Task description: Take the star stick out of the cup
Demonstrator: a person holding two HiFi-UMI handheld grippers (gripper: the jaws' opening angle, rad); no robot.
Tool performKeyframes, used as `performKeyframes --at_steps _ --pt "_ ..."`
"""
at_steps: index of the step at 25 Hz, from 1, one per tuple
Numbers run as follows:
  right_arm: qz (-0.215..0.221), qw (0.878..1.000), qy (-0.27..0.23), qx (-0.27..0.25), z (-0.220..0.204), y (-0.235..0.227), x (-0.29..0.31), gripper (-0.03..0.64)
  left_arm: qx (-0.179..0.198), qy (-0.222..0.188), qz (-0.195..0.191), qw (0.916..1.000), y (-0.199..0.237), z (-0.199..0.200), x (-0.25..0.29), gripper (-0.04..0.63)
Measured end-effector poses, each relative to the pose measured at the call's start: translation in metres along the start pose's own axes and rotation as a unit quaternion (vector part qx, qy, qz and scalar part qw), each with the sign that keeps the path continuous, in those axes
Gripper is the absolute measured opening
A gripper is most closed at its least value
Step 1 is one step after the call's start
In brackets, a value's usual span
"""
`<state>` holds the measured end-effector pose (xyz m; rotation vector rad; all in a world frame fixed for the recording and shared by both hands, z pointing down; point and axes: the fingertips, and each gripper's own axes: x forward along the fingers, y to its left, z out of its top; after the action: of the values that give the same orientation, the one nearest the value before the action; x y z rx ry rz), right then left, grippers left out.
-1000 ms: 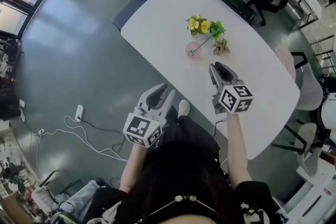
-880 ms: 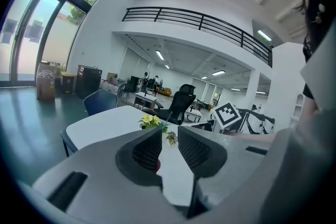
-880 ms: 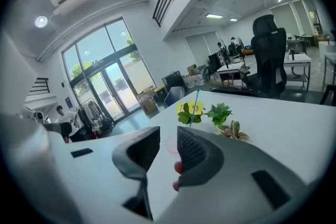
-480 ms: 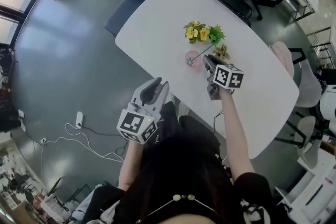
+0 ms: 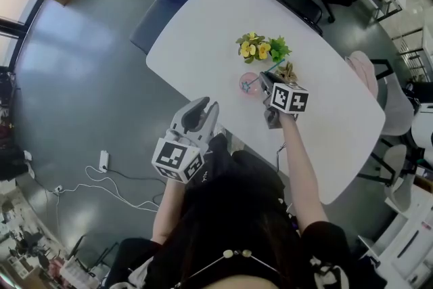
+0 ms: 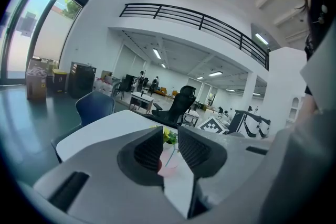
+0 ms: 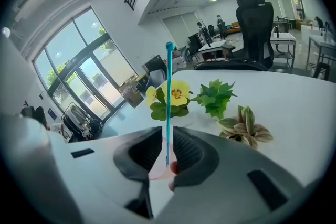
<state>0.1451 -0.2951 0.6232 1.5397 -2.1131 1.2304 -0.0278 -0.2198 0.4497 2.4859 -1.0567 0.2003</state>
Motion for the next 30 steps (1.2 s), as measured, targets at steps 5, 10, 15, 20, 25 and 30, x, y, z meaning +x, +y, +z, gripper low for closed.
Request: performKeyframes --at_steps 5,10,15,20,25,30 --pt "-0.007 1.000 -0.009 0.000 0.003 -0.001 -0.001 0.023 0.002 0.001 -0.002 1.0000 0.005 0.001 0.002 0.082" --pt "-0.002 0.999 -0.037 0.006 0.012 0.007 -0.014 0.021 0.000 -0.003 -0.002 1.0000 0.009 0.004 0.003 0.083" --pt "-0.004 0.997 -0.079 -0.006 0.025 0.018 -0.043 0.021 0.006 -0.009 -0.008 0.9999 0.004 0.007 0.005 0.083" --pt "0.000 0.989 -0.141 -0.037 0.046 0.047 -0.091 0.021 0.012 -0.014 -0.014 0.9997 -0.004 0.010 0.007 0.083" --pt "0.014 0.977 -0.207 -0.048 0.062 0.076 -0.138 0.021 0.014 -0.022 -0.021 0.9994 -0.011 0.010 0.007 0.083" --pt "0.025 0.964 -0.255 -0.064 0.076 0.101 -0.172 0.021 0.017 -0.028 -0.027 0.9991 -0.013 0.015 0.006 0.083"
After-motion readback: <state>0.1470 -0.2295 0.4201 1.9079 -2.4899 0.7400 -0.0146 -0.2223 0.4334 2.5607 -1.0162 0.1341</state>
